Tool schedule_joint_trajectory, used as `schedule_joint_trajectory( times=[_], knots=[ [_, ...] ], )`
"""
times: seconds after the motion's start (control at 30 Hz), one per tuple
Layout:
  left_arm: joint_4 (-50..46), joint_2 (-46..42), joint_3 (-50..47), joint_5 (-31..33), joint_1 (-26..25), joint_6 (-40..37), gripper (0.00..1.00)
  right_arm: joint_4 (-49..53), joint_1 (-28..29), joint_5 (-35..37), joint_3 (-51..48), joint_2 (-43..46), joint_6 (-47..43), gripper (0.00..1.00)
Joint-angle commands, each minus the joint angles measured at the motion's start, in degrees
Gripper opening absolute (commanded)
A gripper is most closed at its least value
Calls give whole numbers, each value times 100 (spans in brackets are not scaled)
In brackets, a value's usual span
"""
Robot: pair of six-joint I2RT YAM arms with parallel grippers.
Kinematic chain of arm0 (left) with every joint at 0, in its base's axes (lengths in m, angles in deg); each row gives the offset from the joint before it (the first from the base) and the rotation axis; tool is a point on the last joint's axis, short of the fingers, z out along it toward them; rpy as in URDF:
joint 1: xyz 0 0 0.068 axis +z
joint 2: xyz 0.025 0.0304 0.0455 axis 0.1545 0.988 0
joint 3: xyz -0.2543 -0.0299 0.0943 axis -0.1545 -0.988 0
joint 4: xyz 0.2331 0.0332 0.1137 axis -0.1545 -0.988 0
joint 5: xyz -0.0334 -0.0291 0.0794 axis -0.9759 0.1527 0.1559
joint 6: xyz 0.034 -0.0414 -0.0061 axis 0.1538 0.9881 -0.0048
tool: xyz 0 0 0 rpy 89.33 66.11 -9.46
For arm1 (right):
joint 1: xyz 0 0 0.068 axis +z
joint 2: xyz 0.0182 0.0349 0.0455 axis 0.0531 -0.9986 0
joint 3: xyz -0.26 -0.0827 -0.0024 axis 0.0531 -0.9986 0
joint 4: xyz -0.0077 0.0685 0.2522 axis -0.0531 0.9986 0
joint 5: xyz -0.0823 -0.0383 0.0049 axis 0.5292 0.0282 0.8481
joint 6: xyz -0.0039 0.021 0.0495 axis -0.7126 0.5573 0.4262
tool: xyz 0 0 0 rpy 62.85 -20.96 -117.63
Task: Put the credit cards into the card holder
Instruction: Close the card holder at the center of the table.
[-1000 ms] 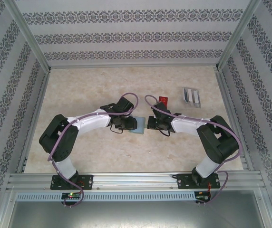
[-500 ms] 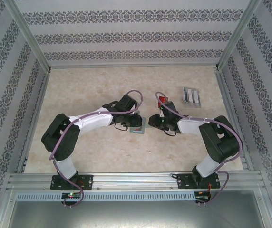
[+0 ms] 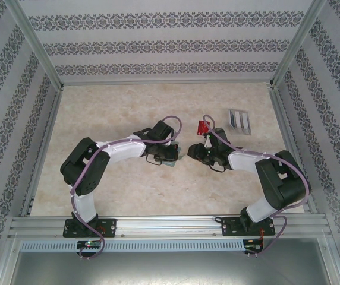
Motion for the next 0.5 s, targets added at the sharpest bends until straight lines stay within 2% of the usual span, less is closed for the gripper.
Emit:
schedule_joint_trajectory(
  times=[0.0, 0.1, 0.23, 0.47],
  knots=[
    [-7, 137, 270, -227, -21, 163, 4, -643, 0, -560, -125, -61, 616, 47],
    [130, 268, 249, -319, -3, 290, 4, -789, 78, -677, -55, -88, 1060, 47],
    [329, 371, 238, -417, 13, 455, 3, -599, 174, -527, 127, -240, 1158, 47],
    [267, 140, 220, -411, 33, 416, 3, -724, 320, -677, 261, -571, 1257, 43]
  ],
)
